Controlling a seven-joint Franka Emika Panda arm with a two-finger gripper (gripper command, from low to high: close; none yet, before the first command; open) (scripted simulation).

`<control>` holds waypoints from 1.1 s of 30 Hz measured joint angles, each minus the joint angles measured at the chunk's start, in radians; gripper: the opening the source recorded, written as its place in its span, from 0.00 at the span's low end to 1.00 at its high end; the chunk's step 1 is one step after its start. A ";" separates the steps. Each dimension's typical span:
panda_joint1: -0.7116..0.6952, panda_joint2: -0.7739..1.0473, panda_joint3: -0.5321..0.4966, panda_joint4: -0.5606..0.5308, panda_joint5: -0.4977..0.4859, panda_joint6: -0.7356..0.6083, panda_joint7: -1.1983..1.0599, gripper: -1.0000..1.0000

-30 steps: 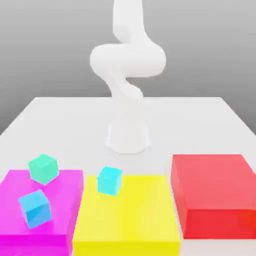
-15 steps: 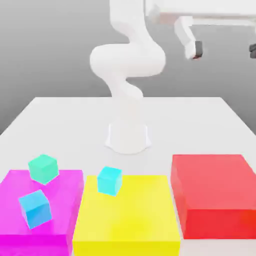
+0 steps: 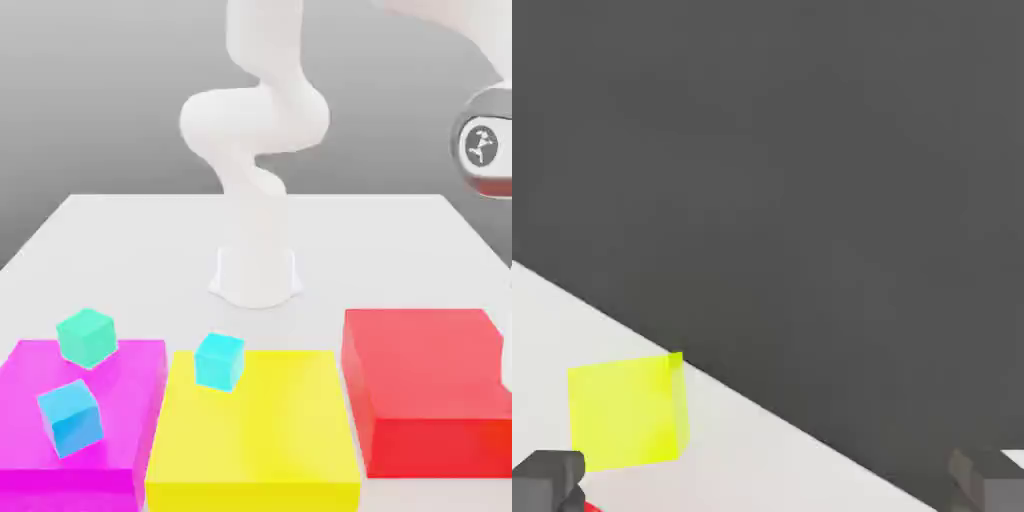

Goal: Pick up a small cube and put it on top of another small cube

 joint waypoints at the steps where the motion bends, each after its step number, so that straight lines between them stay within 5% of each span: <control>1: 0.014 0.037 0.001 0.009 -0.009 0.005 0.003 0.50; 7: 0.080 0.256 -0.023 0.063 -0.062 0.098 0.030 0.50; 8: 0.084 0.279 -0.029 0.069 -0.068 0.115 0.034 0.00; 19: 0.058 0.156 -0.011 0.033 -0.030 0.029 0.009 0.00; 33: -0.302 -0.325 -0.293 -0.344 0.034 -0.054 -0.005 0.00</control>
